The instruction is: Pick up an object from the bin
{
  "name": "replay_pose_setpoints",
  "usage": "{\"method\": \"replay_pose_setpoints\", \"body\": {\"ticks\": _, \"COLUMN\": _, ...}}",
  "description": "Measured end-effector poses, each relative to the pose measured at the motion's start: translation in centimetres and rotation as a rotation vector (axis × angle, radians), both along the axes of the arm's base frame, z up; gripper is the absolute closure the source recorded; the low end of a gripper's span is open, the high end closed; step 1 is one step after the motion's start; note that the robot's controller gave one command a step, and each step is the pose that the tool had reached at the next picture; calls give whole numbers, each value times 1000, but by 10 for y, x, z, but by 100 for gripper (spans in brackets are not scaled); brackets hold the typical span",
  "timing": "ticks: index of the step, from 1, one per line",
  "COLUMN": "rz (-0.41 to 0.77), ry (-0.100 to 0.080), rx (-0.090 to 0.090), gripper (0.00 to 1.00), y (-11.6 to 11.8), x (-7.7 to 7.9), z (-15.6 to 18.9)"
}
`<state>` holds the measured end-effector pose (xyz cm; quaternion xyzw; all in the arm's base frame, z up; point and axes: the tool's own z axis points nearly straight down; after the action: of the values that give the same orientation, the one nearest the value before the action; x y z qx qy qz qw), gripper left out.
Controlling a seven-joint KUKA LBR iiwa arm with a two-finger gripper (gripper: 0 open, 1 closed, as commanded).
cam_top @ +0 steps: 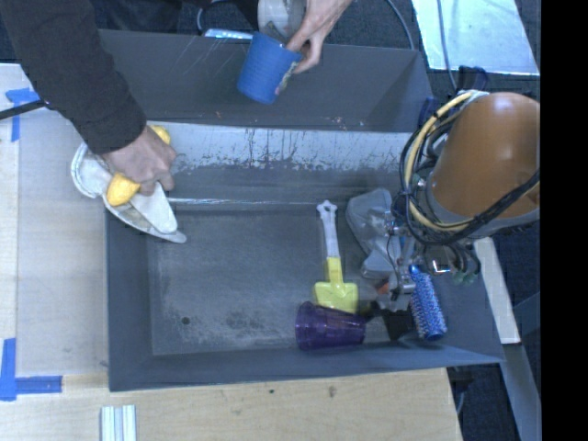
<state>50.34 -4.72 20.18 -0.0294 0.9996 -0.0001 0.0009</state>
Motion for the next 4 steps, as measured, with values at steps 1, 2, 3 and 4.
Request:
{"method": "replay_pose_setpoints", "body": {"ticks": 1, "rz": -31, "ry": -6, "rx": 0, "gripper": 0, "y": 5, "x": -4, "z": -54}}
{"method": "replay_pose_setpoints", "body": {"ticks": 2, "rz": 53, "ry": 5, "rx": 1, "gripper": 0, "y": 7, "x": -7, "z": -79}}
{"method": "replay_pose_setpoints", "body": {"ticks": 3, "rz": 57, "ry": -7, "rx": -2, "gripper": 0, "y": 37, "x": -11, "z": -109}}
{"method": "replay_pose_setpoints", "body": {"ticks": 4, "rz": 185, "ry": 7, "rx": 0, "gripper": 100, "y": 54, "x": -21, "z": -129}}
